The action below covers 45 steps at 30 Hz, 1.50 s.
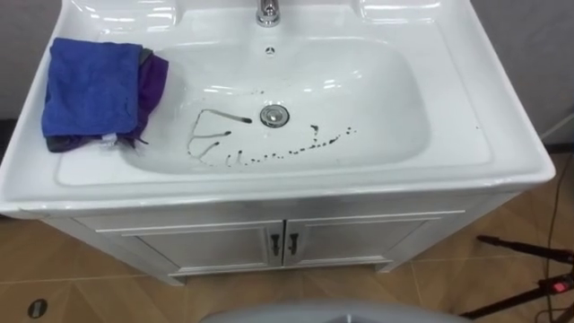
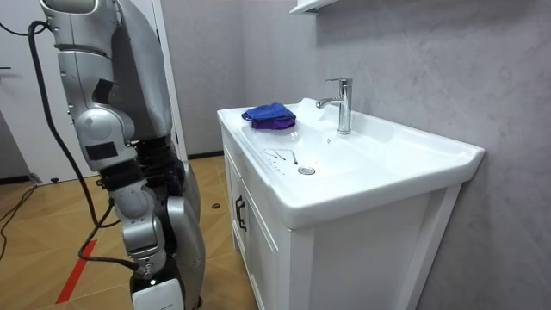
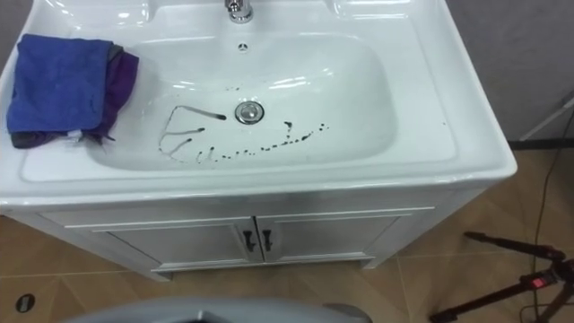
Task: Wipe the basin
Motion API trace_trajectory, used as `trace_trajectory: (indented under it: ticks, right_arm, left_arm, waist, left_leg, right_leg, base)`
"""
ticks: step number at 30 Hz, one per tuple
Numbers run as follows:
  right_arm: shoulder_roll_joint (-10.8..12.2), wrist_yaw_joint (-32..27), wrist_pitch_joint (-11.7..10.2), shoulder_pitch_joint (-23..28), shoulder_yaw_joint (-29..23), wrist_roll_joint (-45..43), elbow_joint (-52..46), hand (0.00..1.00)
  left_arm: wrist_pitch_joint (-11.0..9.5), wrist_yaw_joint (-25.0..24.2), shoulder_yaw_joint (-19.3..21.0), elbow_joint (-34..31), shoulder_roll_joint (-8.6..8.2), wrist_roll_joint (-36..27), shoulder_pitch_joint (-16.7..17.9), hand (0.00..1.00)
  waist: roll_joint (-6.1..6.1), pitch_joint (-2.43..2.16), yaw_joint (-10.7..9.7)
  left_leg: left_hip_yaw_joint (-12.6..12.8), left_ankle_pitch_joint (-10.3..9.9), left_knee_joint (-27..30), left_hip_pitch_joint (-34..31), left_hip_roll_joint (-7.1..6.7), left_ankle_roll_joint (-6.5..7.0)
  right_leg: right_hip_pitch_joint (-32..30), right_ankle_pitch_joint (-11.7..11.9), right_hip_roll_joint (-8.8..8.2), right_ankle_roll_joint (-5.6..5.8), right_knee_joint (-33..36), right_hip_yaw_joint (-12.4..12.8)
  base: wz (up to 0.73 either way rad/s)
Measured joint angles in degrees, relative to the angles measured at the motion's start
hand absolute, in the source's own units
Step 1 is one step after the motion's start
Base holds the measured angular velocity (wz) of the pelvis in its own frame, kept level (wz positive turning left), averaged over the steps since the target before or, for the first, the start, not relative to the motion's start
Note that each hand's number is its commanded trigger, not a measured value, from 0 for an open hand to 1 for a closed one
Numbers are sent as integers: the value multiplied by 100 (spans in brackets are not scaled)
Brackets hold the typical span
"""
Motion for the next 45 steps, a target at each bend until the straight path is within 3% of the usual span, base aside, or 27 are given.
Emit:
trace_trajectory:
  ticks: [1, 13, 18, 21, 24, 27, 30, 32, 35, 36, 37, 45]
  right_arm:
    - [-1, -18, 0, 0, 4, 10, 1, 0]
    - [-85, -93, -40, -99, 8, -67, 151, 0]
    - [-203, -131, -257, -124, 4, -55, 147, 0]
    - [-254, -198, -446, -133, 3, 14, 117, 0]
    - [-323, -257, -649, -104, -11, 196, 59, 0]
    - [-373, -300, -849, -123, -60, 277, 50, 0]
    - [-407, -362, -943, -116, -69, 458, -57, 0]
    - [-399, -405, -1175, -103, -106, 766, -210, 0]
    - [-352, -394, -1411, -57, -114, 885, -153, 0]
    - [-353, -392, -1408, -57, -114, 880, -141, 0]
    - [-353, -388, -1428, -43, -121, 883, -124, 0]
    - [-357, -274, -1454, -3, -210, 1078, -119, 0]
  left_arm:
    - [-15, 67, 78, -1, -11, -14, 24, 0]
    - [-383, 829, 473, -68, -52, -224, 87, 0]
    - [-544, 1130, 772, -398, -42, -263, 155, 0]
    - [-778, 1422, 911, -737, 2, -332, 177, 0]
    - [-928, 1810, 1137, -1541, -13, -345, 269, 0]
    - [-1220, 2392, 1289, -2549, -22, -343, 439, 0]
    - [-1555, 3061, 1365, -3366, -5, -345, 489, 0]
    - [-1855, 3501, 1371, -3769, 2, -346, 506, 0]
    - [-2145, 3869, 1325, -4315, -6, -330, 525, 0]
    - [-2198, 3935, 1327, -4392, -5, -330, 538, 0]
    - [-2262, 4025, 1355, -4567, -6, -332, 583, 0]
    - [-2535, 4329, 1495, -5593, 9, -491, 585, 0]
  waist:
    - [45, -26, 14]
    - [65, -44, 299]
    - [81, -42, 402]
    - [99, -42, 487]
    - [131, -41, 629]
    - [139, -46, 697]
    - [149, -53, 812]
    - [173, -70, 880]
    - [169, -94, 923]
    - [180, -90, 947]
    - [179, -120, 964]
    - [224, -106, 988]
  left_leg:
    - [3, 0, 5, 0, 2, 0]
    - [-233, 0, 78, -213, -20, 0]
    - [-384, 4, 91, -202, -42, -1]
    - [-506, 4, 109, -213, -54, -1]
    - [-535, 4, 118, -210, -58, -2]
    - [-650, 6, 107, -296, -77, -4]
    - [-703, 16, 103, -348, -82, -17]
    - [-818, 18, 110, -390, -89, -20]
    - [-935, 18, 112, -320, -108, -20]
    - [-942, 18, 107, -288, -107, -20]
    - [-957, 18, 90, -273, -108, -21]
    - [-1059, 26, 37, -226, -105, -34]
  right_leg:
    - [12, 0, -3, 0, 10, -52]
    - [-26, -32, -65, -2, 13, -418]
    - [70, -32, -86, -2, -6, -577]
    - [134, -32, -87, -2, -99, -679]
    - [178, -29, -78, 0, -164, -698]
    - [180, -28, -84, 4, -185, -826]
    - [128, -28, -85, 5, -188, -859]
    - [142, -27, -84, 4, -194, -919]
    - [263, -25, -74, 6, -312, -1001]
    - [301, -25, -70, 6, -326, -1009]
    - [342, -25, -62, 6, -372, -1021]
    - [389, -25, -58, 6, -387, -1142]
  base:
    - [6]
    - [16]
    - [15]
    - [16]
    - [7]
    - [19]
    - [8]
    - [9]
    - [21]
    - [0]
    - [0]
    - [3]
